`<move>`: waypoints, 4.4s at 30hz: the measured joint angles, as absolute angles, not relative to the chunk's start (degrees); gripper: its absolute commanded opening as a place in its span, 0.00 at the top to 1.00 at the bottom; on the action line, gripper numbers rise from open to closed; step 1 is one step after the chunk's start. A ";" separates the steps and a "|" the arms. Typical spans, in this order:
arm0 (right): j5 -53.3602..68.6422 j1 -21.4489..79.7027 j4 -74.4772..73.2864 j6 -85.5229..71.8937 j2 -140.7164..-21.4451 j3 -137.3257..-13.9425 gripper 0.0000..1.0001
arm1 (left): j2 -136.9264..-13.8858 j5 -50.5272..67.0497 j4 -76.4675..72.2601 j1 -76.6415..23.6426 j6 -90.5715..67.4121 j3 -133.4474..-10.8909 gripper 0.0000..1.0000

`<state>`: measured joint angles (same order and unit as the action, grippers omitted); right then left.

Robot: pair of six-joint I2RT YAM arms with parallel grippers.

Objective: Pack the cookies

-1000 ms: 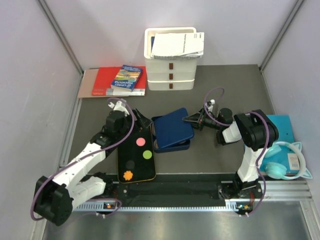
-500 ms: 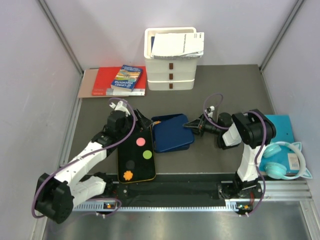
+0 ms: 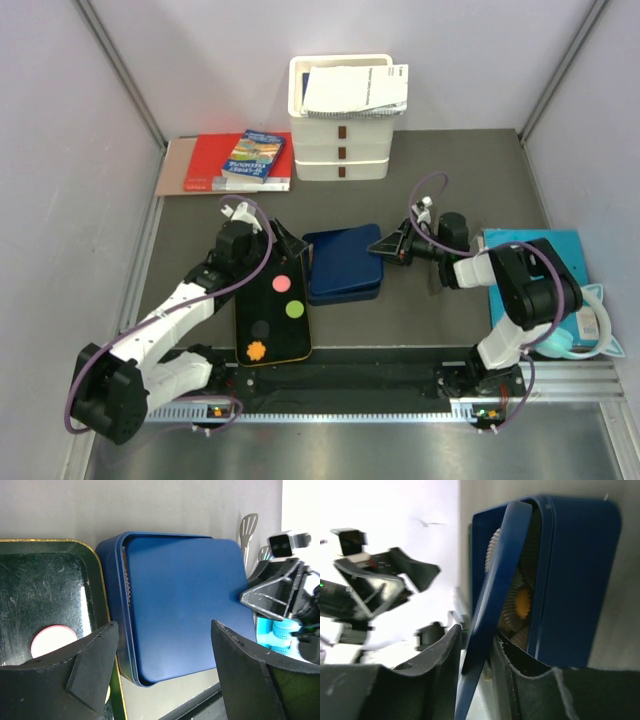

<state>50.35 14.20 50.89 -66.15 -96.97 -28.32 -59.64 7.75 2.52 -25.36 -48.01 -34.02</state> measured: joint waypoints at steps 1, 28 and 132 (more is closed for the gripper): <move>49.82 14.24 47.55 -63.66 -95.55 -29.10 0.70 | -59.64 7.75 2.55 -25.36 -48.03 -34.02 0.21; 32.51 16.08 7.55 -37.67 -84.36 -39.55 0.43 | -61.08 8.19 2.55 -25.36 -47.46 -34.02 0.19; 1.17 19.46 -20.93 -26.57 -73.32 -46.61 0.92 | -79.09 2.04 -0.43 -30.59 -44.21 -42.33 0.33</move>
